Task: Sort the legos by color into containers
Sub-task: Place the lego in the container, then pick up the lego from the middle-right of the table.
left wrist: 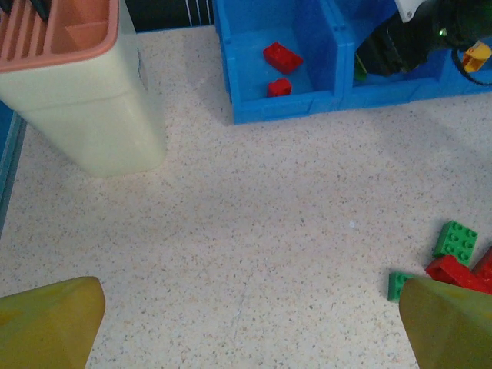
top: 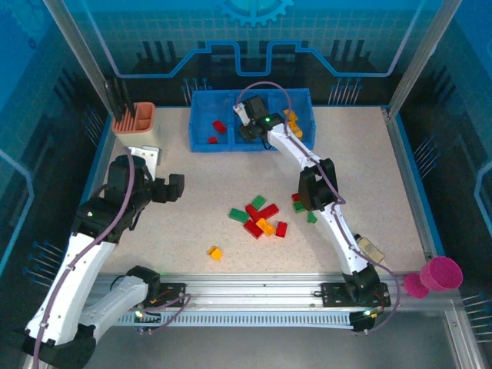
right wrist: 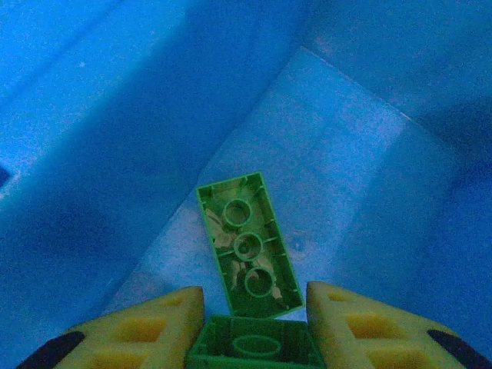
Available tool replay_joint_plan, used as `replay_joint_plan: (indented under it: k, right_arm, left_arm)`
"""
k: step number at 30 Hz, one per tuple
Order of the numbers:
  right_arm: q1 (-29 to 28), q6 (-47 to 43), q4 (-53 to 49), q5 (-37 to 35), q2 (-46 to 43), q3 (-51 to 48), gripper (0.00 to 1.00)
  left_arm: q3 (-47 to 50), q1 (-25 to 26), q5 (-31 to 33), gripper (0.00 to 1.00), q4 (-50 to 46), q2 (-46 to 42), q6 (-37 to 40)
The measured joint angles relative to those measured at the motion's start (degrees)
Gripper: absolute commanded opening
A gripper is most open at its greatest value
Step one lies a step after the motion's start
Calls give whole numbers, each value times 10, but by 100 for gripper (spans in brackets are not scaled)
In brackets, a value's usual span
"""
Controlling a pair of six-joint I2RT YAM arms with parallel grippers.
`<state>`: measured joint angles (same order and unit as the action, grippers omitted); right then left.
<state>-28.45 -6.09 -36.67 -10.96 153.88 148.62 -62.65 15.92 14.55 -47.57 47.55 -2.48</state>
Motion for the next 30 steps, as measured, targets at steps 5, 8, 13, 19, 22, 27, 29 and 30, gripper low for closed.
replay_joint_plan:
  k: [5, 8, 13, 19, 22, 27, 29, 30]
  right_arm:
    - [0, -6, 7, -7, 0, 0, 51]
    - [0, -9, 7, -6, 0, 0, 54]
    - [0, -10, 7, -6, -30, -38, 57]
    - [-8, -3, 31, -6, -234, -270, 65]
    - [-11, 17, 52, -10, -381, -410, 73]
    - [9, 116, 76, -24, -598, -633, 76]
    - [27, 171, 68, -33, -654, -715, 77]
    - [33, 193, 64, -38, -668, -748, 78]
  left_arm:
    - [10, 0, 0, 99, 0, 0, 1]
    - [10, 0, 0, 99, 0, -4, 1]
    - [11, 0, 1, 100, 0, -23, 1]
    - [35, 0, 0, 100, 21, -58, 12]
    - [68, 0, 0, 99, 45, -89, 11]
    - [105, 0, -12, 99, 97, -133, 10]
    - [105, 0, -20, 100, 116, -133, 9]
    - [105, 0, -23, 100, 123, -130, 9]
